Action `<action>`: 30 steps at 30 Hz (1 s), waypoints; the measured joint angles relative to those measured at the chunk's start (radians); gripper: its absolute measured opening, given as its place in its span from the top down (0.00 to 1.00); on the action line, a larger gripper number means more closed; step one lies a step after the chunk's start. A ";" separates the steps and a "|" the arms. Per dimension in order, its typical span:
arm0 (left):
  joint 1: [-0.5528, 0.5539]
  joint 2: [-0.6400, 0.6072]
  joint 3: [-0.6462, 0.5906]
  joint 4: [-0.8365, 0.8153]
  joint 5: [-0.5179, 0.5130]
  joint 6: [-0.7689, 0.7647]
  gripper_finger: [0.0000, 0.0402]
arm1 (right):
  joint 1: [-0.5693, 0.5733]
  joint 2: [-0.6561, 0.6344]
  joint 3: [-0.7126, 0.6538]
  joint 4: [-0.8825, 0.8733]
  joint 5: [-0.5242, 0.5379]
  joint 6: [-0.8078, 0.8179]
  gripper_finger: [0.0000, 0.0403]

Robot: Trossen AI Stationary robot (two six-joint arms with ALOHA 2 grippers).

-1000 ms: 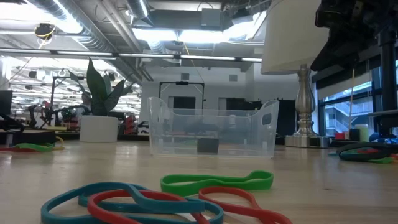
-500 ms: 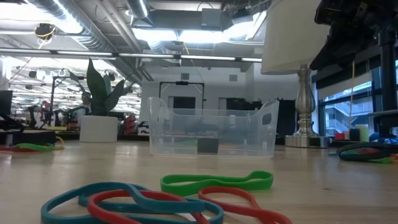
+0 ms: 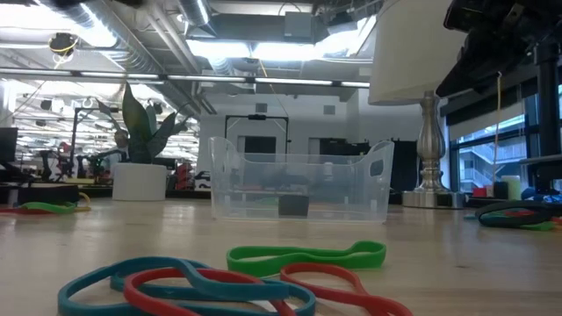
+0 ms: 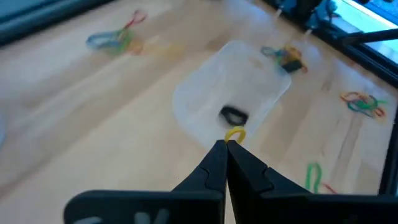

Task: Pick and place rubber bands into bin
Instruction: Put the yellow rubber band into the transparent bin

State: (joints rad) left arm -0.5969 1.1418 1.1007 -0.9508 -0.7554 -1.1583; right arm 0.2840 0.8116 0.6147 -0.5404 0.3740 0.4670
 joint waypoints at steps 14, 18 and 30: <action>0.532 0.259 0.000 0.850 0.498 0.815 1.00 | 0.000 0.000 0.000 -0.001 0.000 -0.004 0.98; 0.600 0.370 0.000 0.905 0.599 0.817 1.00 | 0.000 0.000 0.000 -0.001 0.000 -0.002 0.98; 0.622 0.645 0.024 0.921 0.785 0.661 1.00 | 0.000 0.000 0.000 -0.003 -0.001 -0.034 0.98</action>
State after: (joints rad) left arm 0.0254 1.7873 1.1251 -0.0295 0.0299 -0.4972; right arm 0.2837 0.8116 0.6147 -0.5438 0.3730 0.4329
